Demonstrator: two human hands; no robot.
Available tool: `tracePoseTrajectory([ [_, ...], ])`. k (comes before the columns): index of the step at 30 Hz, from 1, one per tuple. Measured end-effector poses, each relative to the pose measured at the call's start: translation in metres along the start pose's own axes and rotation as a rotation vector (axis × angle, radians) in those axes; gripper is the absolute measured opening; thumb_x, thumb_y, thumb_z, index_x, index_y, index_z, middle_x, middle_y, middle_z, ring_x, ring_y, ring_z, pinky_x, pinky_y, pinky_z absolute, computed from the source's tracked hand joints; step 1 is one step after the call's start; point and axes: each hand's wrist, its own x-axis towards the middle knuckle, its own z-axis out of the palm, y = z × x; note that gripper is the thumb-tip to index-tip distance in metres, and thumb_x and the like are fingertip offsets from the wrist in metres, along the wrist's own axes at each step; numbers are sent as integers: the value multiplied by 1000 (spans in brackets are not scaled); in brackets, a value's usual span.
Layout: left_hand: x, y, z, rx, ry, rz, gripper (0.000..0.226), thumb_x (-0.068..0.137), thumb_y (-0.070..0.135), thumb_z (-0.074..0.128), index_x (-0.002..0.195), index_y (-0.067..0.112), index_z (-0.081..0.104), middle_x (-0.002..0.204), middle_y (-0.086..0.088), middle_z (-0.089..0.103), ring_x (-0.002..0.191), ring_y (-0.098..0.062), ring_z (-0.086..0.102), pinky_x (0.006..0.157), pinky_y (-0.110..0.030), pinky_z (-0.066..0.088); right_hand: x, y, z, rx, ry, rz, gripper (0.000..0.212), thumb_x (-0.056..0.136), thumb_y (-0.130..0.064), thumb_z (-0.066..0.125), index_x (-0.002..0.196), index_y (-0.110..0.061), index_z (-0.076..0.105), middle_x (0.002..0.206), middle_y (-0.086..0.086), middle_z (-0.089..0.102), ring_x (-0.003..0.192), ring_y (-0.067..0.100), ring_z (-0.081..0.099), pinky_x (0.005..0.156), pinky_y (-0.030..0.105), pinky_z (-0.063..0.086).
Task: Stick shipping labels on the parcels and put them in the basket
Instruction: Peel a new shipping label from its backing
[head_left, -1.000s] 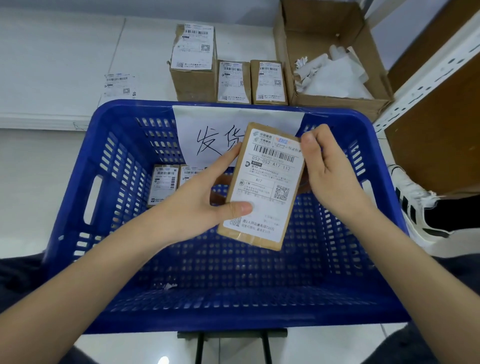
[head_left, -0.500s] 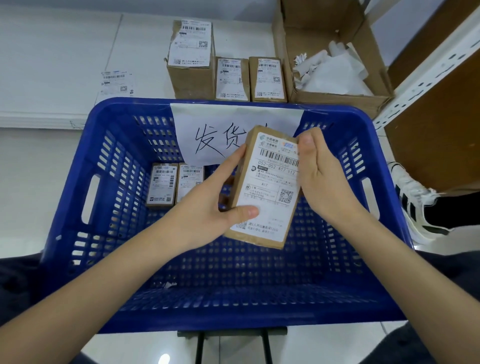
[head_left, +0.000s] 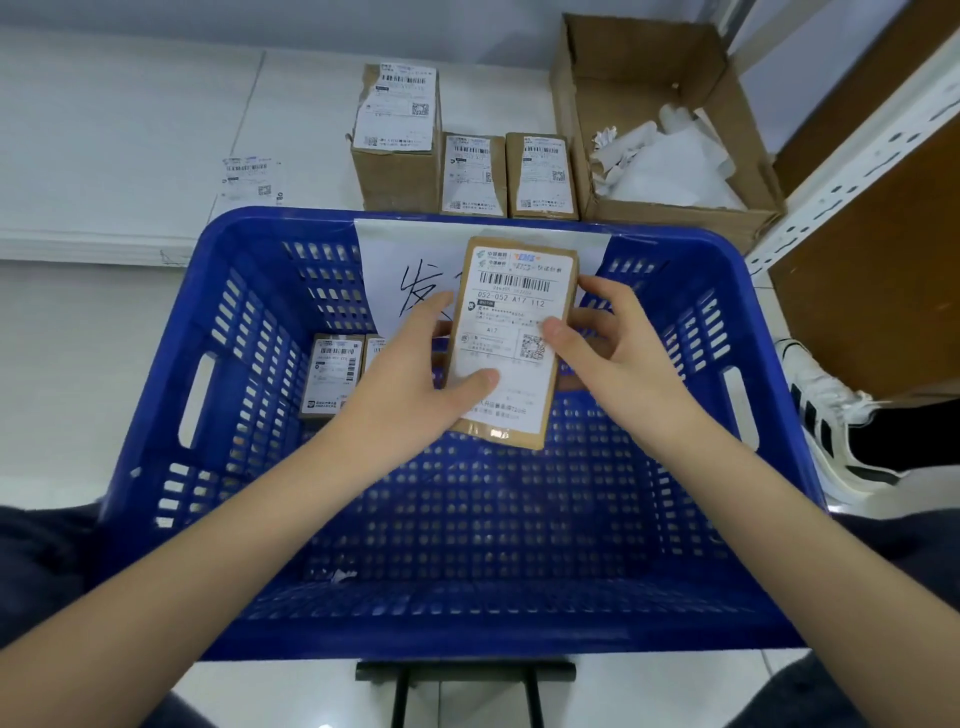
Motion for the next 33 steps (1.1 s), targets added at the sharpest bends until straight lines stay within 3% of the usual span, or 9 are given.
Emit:
tracePoseTrajectory([
  [2, -2, 3, 4, 77, 22, 47, 64, 81, 23, 75, 121, 50, 33, 107, 35, 44, 100, 15, 49, 88, -19, 45, -1, 4, 6, -10, -7, 12, 48, 91, -22, 61, 132, -24, 36, 120, 2, 58, 98, 13, 65, 74, 36, 60],
  [3, -2, 2, 5, 120, 23, 51, 68, 78, 27, 77, 124, 49, 32, 113, 32, 46, 102, 15, 48, 87, -19, 44, -1, 6, 8, -10, -12, 12, 47, 91, -22, 61, 131, -25, 35, 120, 2, 58, 97, 13, 65, 74, 36, 60],
  [6, 0, -3, 10, 284, 17, 22, 107, 65, 50, 81, 149, 26, 18, 144, 10, 39, 124, -8, 46, 98, -40, 45, -2, 14, 14, -49, -21, 6, 51, 91, -23, 62, 133, -25, 34, 121, 2, 58, 98, 15, 65, 78, 38, 59],
  [9, 1, 0, 15, 409, 13, -61, 123, 61, 60, 79, 152, 21, 5, 150, 2, 31, 128, -17, 44, 98, -45, 45, -3, 19, 17, -65, -12, 2, 47, 90, -23, 63, 127, -30, 34, 124, 3, 57, 100, 15, 65, 80, 37, 58],
  [14, 9, 8, 16, 476, 60, -87, 117, 65, 58, 78, 149, 20, 6, 139, -2, 37, 119, -21, 49, 81, -34, 41, 4, 12, 21, -63, -3, 15, 55, 90, -24, 63, 137, -23, 34, 125, 2, 56, 102, 13, 63, 74, 31, 59],
  [20, 30, 13, -35, 513, 282, -102, 109, 66, 62, 74, 148, 23, 15, 141, -3, 42, 125, -25, 46, 91, -43, 42, 34, -12, 44, -95, -18, 23, 47, 98, -26, 51, 142, -18, 34, 120, -2, 51, 107, 17, 60, 86, 36, 55],
  [25, 51, 12, -96, 547, 414, -154, 106, 69, 60, 75, 148, 19, 17, 138, -11, 43, 122, -33, 48, 87, -43, 41, 72, -30, 67, -276, -34, -10, 45, 97, -21, 49, 140, -19, 36, 128, 3, 50, 100, 19, 60, 89, 43, 53],
  [29, 68, 5, -124, 654, 438, -163, 105, 69, 59, 75, 146, 16, 19, 132, -13, 46, 117, -35, 51, 88, -44, 41, 96, -43, 85, -441, -37, -71, 45, 97, -22, 47, 140, -14, 36, 133, 7, 47, 94, 20, 55, 76, 36, 52],
  [33, 87, -5, -145, 697, 444, -169, 105, 68, 61, 74, 144, 14, 21, 130, -15, 46, 115, -35, 52, 89, -45, 42, 125, -64, 103, -793, 71, -162, 47, 95, -33, 50, 134, -9, 40, 131, 12, 46, 107, 29, 53, 77, 34, 43],
])
